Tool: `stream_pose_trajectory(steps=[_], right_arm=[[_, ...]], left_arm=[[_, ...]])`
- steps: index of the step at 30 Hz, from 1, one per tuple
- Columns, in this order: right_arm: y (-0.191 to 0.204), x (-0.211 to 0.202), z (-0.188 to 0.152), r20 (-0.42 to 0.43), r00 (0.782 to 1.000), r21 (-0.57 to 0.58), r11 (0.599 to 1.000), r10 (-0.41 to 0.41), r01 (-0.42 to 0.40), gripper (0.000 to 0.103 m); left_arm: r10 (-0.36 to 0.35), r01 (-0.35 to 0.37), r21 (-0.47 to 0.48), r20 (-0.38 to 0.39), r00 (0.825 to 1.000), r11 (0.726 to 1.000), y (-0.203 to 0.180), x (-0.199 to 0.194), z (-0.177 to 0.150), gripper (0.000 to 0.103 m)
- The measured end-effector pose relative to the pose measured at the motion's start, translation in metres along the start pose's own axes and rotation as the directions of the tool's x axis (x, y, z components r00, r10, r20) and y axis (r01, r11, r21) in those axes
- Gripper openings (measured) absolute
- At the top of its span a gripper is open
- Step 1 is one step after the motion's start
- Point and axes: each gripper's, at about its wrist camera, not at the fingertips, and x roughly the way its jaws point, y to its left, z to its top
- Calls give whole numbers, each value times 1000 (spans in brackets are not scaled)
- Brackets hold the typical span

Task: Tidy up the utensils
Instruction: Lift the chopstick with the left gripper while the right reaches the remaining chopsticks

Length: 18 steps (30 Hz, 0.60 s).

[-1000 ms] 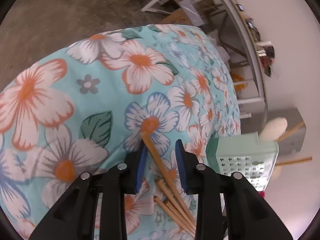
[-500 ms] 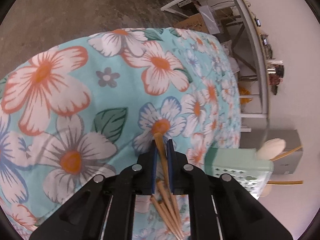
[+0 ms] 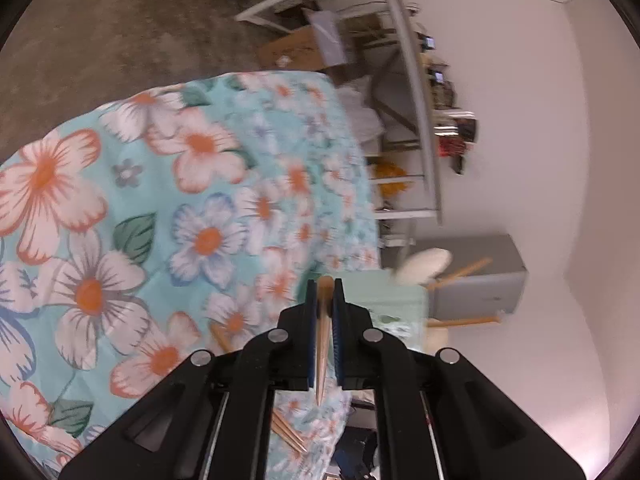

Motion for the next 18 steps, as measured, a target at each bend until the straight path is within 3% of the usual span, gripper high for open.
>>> stream_pose_trajectory(steps=[6,11,18], right_arm=[[-6,1,-1,-42,994,98,991,99,-95,56],[-16,13,3,-55,966,243,942,253,-233,52],[-16,51,10,-110,955,308,923,277,-232,51]], left_arm=[[-53,53,105,-3,999,993,-18,-15,-3,6],[-38,39,151,-5,999,988,-15,-19,-9,6],[-15,13,160,14,1000,987,-4,-26,-7,6]])
